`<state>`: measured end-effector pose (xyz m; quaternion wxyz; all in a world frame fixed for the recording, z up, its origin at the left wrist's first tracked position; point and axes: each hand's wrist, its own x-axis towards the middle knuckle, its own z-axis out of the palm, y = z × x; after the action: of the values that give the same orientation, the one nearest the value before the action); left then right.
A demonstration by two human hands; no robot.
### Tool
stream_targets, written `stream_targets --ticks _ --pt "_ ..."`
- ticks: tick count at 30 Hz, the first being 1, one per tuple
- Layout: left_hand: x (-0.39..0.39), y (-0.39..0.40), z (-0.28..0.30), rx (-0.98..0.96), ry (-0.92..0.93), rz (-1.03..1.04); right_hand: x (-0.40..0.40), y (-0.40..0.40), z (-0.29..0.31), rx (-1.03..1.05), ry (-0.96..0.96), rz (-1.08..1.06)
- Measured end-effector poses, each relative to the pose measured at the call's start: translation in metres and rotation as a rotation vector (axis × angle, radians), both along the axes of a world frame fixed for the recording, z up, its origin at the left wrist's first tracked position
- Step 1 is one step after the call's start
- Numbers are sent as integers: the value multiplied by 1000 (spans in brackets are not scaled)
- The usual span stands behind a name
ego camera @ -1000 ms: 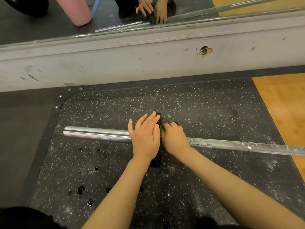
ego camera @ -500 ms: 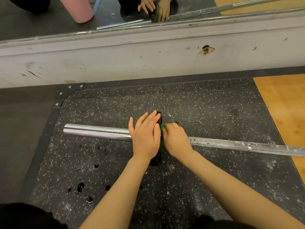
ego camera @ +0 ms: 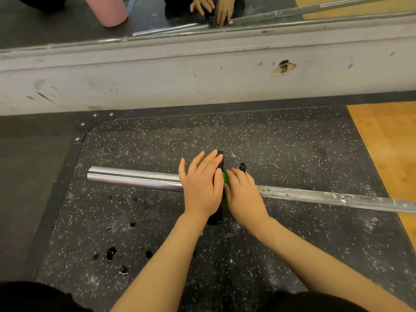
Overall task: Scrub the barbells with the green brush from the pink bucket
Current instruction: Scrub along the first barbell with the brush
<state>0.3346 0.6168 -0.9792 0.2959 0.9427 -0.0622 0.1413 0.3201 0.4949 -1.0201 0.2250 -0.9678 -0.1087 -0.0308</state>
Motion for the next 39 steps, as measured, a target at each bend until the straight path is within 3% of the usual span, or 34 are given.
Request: stream_targets --ticks 6,15,27,35,39 --pt "11 3 8 38 35 -9 8 -5 6 27 85 53" --pt "46 17 15 81 146 -108 3 4 18 -2 166 -62" --pt "36 29 21 154 268 -233 -6 8 34 -68 298 -123" --pt "2 27 15 27 192 -144 -44 -17 41 144 142 -341" --pt "-26 23 11 -15 136 -86 -59 -47 35 134 100 -326"
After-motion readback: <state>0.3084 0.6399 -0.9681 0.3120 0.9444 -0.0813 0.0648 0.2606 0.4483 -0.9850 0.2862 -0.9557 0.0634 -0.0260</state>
